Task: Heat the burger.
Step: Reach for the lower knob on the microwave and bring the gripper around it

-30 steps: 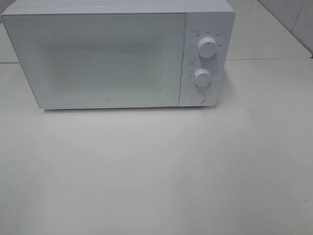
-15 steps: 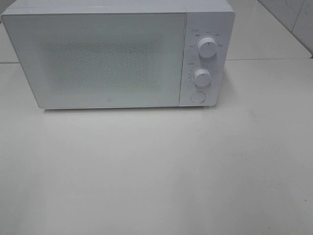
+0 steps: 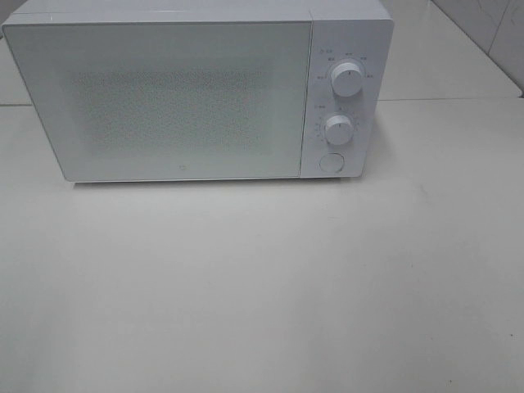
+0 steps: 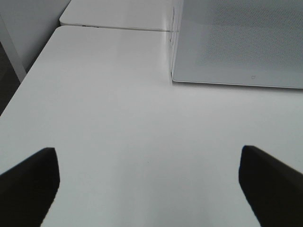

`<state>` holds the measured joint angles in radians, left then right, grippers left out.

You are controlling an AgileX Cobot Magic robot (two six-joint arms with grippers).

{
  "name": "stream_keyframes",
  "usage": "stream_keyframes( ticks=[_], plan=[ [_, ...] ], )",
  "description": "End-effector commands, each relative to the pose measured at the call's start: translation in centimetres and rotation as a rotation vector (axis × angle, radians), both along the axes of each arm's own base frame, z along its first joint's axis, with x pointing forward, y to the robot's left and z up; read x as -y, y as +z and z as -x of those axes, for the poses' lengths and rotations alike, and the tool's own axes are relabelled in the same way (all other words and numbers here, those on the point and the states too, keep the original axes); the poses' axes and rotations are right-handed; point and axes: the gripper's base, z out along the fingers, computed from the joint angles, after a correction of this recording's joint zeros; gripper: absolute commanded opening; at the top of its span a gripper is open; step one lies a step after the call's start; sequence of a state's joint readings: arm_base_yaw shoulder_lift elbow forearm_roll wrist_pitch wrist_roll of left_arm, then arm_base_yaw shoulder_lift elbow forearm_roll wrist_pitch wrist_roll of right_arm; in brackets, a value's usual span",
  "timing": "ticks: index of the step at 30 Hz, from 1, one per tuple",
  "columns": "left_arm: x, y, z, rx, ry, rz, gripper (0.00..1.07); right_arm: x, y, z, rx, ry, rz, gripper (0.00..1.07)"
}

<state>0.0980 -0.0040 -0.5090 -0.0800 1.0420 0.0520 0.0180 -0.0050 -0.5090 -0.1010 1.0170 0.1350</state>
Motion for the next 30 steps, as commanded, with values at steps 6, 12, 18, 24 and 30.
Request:
stream_keyframes(
  ticks=[6,12,18,24,30],
  plan=[
    [0.0,-0.1,0.4,0.027,0.004,0.004,0.98,-0.1,1.2,-0.4,0.075,-0.005,-0.006,0.76],
    [0.0,-0.1,0.4,0.027,0.004,0.004,0.98,-0.1,1.8,-2.3,0.055,0.002,-0.008,0.76],
    [0.0,-0.1,0.4,0.027,0.004,0.004,0.98,-0.3,2.2,-5.2,0.075,0.013,-0.006,0.76],
    [0.0,-0.1,0.4,0.027,0.004,0.004,0.98,-0.4,1.2,-8.0,0.070,0.021,-0.017,0.76],
    [0.0,-0.1,0.4,0.027,0.004,0.004,0.98,-0.5,0.2,-10.0,0.099,0.037,-0.015,0.76]
  ],
)
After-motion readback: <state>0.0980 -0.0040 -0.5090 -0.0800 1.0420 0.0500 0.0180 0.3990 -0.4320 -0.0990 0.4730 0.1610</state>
